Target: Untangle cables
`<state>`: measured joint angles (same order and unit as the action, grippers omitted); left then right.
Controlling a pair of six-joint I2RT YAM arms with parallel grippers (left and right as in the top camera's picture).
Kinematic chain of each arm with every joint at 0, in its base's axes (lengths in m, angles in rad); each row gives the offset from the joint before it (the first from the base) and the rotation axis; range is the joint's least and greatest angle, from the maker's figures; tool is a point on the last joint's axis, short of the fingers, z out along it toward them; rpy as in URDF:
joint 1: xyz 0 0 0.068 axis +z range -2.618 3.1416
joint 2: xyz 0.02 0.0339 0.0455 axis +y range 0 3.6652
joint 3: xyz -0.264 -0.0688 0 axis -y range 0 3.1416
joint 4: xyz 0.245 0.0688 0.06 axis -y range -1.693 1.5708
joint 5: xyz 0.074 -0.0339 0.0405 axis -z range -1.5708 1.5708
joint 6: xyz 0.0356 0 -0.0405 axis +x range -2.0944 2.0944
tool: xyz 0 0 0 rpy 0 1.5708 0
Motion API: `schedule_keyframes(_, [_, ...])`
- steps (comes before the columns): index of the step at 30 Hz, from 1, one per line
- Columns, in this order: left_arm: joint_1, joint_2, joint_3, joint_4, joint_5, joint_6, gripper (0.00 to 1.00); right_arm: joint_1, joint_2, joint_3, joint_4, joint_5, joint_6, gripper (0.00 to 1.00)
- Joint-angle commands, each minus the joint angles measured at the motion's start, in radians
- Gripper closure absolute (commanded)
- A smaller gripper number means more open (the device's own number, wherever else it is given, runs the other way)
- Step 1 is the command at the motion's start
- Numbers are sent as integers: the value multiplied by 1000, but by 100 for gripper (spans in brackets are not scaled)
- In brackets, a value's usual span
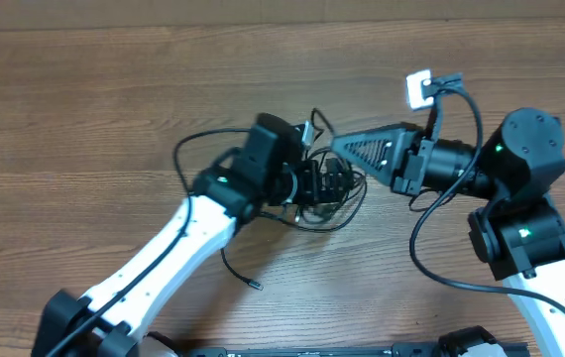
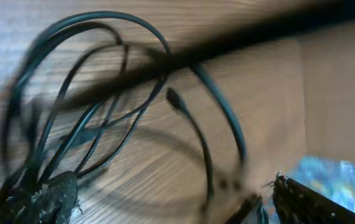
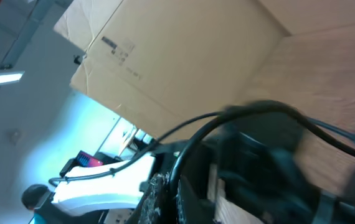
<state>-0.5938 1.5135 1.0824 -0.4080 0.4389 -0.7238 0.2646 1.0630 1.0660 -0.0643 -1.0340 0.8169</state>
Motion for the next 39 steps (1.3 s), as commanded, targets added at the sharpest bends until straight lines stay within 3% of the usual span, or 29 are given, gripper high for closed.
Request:
schedule_keyframes(1, [-33,111,-14,10,-191,-206,0,20,-14,54,9,68,-40,96])
schedule_keyframes(6, [-34,261,-14,-12,-179,-214,4,-35,-14,132,-42,205,-119,96])
schedule_keyframes(13, [-33,340,-14,-96,-201,-210,0,-171,-4,426,-439,649,-391,96])
schedule_keyframes(17, [-33,340,-14,-129,-277,-204,0,-235,24,602,-577,830,-478,96])
schedule_keyframes(27, [10,340,-14,-314,-424,-238,1,-433,120,879,-668,883,-565,96])
schedule_keyframes(30, [26,340,-15,-320,-423,-238,0,-437,137,882,-797,829,-591,96])
schedule_keyframes(31, [29,340,-15,-318,-424,-238,0,-436,146,882,-856,803,-591,93])
schedule_keyframes(36, [31,340,-14,-304,-423,-238,0,-436,244,877,-1231,660,-591,52])
schedule_keyframes(38, [31,340,-15,-302,-423,-238,0,-427,303,874,-1385,654,-591,52])
schedule_keyframes(39, [31,340,-15,-301,-423,-238,1,-418,333,866,-1456,654,-599,57])
